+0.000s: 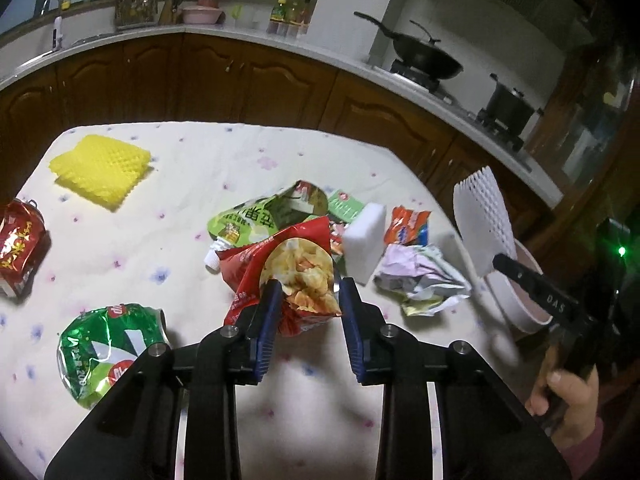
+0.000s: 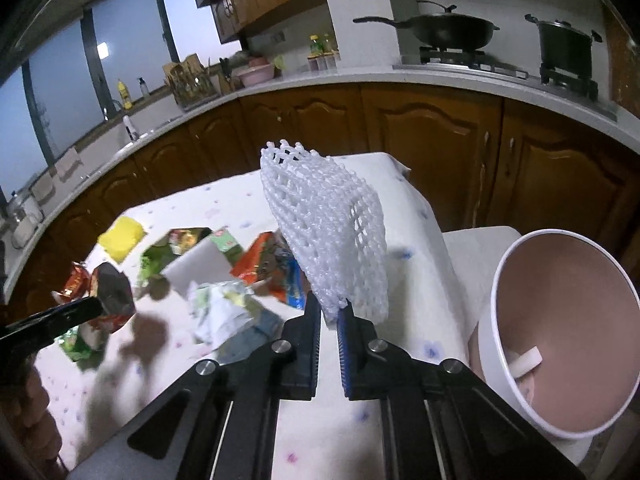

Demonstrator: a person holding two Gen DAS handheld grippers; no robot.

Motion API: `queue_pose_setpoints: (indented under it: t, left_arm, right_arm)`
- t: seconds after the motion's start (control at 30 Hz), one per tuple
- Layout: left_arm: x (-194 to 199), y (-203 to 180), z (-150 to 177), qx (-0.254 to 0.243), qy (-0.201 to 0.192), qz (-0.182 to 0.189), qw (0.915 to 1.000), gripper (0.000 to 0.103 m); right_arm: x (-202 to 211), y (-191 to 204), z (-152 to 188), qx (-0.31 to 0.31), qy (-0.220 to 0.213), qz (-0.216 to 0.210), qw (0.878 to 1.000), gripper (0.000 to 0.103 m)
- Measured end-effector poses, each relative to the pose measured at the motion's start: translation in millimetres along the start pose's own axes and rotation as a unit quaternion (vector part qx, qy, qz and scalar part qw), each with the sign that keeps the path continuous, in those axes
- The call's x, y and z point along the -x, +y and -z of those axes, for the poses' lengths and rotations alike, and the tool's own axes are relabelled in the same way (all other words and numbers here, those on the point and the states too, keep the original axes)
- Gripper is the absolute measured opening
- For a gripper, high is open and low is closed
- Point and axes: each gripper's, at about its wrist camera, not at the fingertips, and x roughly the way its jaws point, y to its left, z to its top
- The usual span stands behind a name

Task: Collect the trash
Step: 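Grasp the red chip bag with the left tool while the right tool grasps the white foam net, then carry chip bag and foam net over the bin and open both tools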

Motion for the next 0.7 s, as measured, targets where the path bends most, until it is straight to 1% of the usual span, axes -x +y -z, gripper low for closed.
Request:
queue_pose_setpoints:
  t: [0.1,0.3,0.7]
  left_arm:
    - [7.5,-4.8,-1.7,0.0,-0.006,0.011,0.9999,0.028]
    - [19.6,-25.4,-5.7,-0.016,-0.02,0.029,0.9992,0.028]
    - [24.3,-74.2,-6.2,-0.051,-0.026,0.065,0.9962,0.028]
  right_arm:
    - [10.4,1.8,-2.5,-0.001,-0.008,-0.003,1.0,0.008]
    - [31.9,0.3,-0.6,-0.006,-0.021,0.0,1.0,0.008]
    - [71.9,-24.3,10.1,-0.028,-0.044,0.021,0.998,0.008]
